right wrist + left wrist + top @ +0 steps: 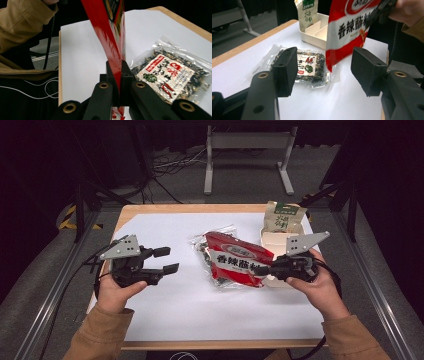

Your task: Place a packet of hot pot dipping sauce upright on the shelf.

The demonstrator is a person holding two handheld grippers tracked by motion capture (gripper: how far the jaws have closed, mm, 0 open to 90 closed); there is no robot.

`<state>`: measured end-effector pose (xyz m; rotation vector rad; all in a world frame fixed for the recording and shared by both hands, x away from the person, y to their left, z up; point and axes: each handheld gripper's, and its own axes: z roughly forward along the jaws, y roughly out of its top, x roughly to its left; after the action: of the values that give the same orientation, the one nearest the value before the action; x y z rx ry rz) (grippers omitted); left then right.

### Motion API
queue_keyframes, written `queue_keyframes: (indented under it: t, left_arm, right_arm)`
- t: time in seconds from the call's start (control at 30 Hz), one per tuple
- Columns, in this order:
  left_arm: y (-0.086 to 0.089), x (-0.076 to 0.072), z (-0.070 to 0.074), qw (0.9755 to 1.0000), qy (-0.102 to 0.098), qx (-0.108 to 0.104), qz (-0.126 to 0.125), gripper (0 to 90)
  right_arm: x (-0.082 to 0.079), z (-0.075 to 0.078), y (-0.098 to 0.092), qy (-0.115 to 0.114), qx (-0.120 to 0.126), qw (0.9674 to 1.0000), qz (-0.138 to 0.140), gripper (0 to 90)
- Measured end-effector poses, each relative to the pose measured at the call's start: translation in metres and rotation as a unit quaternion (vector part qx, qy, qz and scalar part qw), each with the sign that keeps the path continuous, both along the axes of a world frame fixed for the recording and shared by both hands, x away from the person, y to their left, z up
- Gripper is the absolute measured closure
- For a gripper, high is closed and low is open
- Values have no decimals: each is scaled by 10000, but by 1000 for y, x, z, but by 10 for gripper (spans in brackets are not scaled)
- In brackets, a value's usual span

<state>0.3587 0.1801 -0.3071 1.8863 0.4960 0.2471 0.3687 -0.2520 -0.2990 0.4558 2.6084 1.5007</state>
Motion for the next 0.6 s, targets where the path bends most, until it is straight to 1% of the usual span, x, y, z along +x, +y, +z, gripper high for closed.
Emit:
queue_keyframes:
  t: [0.1, 0.13, 0.17, 0.2, 0.27, 0.33, 0.4, 0.53, 0.6]
  left_arm:
    - [2, 3, -8, 9999, 101, 2, -34, 403]
    - [3, 4, -10, 10000, 83, 44, -29, 401]
    - [3, 5, -13, 9999, 106, 72, 26, 397]
    - [3, 5, -13, 9999, 106, 72, 26, 393]
    - [6, 8, -18, 9998, 160, 109, 64, 392]
    - [8, 10, -21, 9997, 160, 147, 122, 392]
    - [10, 11, -24, 9995, 206, 146, 166, 387]
    - [16, 14, -31, 9992, 221, 173, 271, 370]
    - [19, 13, -34, 9989, 260, 174, 345, 364]
  right_arm:
    - [3, 6, -5, -39, 9, 10000, -75, 897]
    - [4, 7, -6, -48, 12, 9999, -95, 897]
    - [5, 8, -8, -64, 19, 9999, -121, 897]
    - [5, 8, -8, -64, 19, 9999, -121, 897]
    - [8, 12, -14, -101, 32, 9998, -191, 897]
    - [10, 13, -18, -111, 41, 9996, -259, 897]
    - [13, 15, -23, -117, 44, 9994, -314, 897]
    - [19, 17, -34, -139, 54, 9990, -433, 897]
    - [22, 18, -39, -164, 66, 9987, -477, 897]
